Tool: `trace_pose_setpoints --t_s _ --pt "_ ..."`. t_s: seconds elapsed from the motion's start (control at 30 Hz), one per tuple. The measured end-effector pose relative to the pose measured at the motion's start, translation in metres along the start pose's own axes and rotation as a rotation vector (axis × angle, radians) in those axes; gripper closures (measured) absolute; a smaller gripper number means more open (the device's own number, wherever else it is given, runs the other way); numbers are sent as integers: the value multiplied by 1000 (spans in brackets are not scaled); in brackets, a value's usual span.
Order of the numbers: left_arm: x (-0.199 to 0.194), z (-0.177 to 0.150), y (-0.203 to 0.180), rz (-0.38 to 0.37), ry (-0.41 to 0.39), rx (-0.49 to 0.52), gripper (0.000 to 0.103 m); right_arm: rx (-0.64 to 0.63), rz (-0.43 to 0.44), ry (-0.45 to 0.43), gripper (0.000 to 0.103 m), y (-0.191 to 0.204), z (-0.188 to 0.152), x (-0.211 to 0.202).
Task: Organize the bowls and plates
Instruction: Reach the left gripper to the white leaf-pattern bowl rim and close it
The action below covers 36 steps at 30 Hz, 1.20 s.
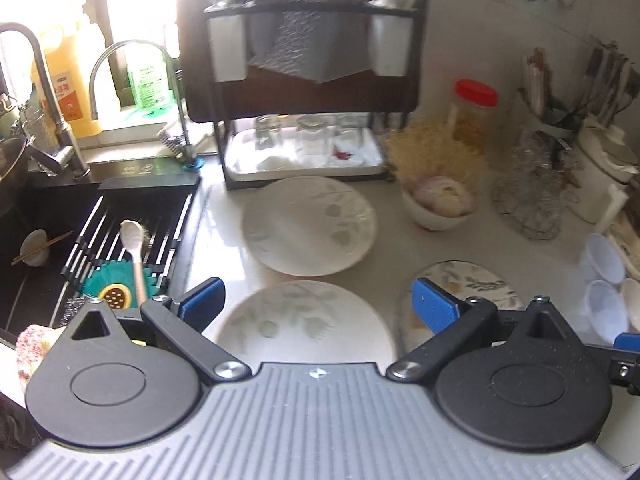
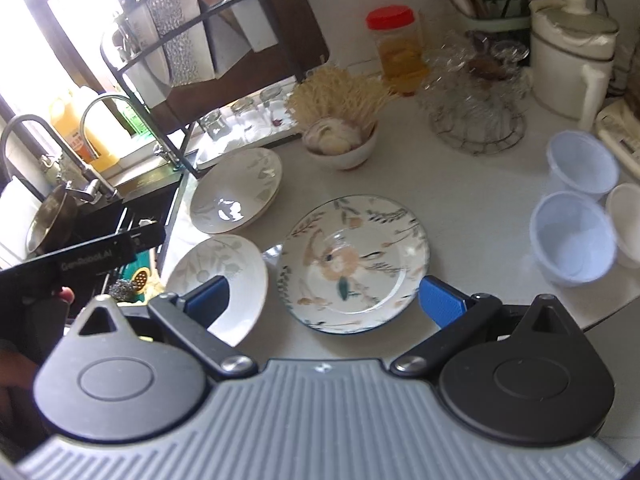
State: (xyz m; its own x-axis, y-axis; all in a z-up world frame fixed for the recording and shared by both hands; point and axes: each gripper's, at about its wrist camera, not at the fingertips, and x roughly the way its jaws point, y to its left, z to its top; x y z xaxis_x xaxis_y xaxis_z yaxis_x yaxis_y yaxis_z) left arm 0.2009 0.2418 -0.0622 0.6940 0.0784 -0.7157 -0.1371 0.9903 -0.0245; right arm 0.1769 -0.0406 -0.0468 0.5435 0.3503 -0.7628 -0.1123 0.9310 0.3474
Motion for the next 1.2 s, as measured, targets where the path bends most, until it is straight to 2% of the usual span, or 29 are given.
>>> trace_pose_setpoints --t_s 0.3,0.47,0.63,0.73,0.77,0.87,1.03,1.13,1.2 --pt "59 -6 60 -91 105 15 2 119 39 71 7 35 -13 53" --pt "84 -21 79 -141 173 77 2 195 71 132 22 49 -25 82" --pt "106 -34 96 -227 242 103 2 227 63 181 28 62 -41 107" --pt "117 -41 103 -252 262 137 3 253 53 199 40 63 -49 122" --pt "120 -43 107 -250 267 143 3 256 45 204 47 63 -51 126" --pt "130 -47 116 -278 292 134 4 276 46 194 55 62 -54 134" --pt "146 -48 123 -301 327 113 19 272 6 171 62 65 -53 146" --pt "156 -47 124 -316 339 106 32 280 -18 175 66 65 -52 154" --pt "161 -46 126 -328 345 94 45 291 -13 173 67 65 -52 157"
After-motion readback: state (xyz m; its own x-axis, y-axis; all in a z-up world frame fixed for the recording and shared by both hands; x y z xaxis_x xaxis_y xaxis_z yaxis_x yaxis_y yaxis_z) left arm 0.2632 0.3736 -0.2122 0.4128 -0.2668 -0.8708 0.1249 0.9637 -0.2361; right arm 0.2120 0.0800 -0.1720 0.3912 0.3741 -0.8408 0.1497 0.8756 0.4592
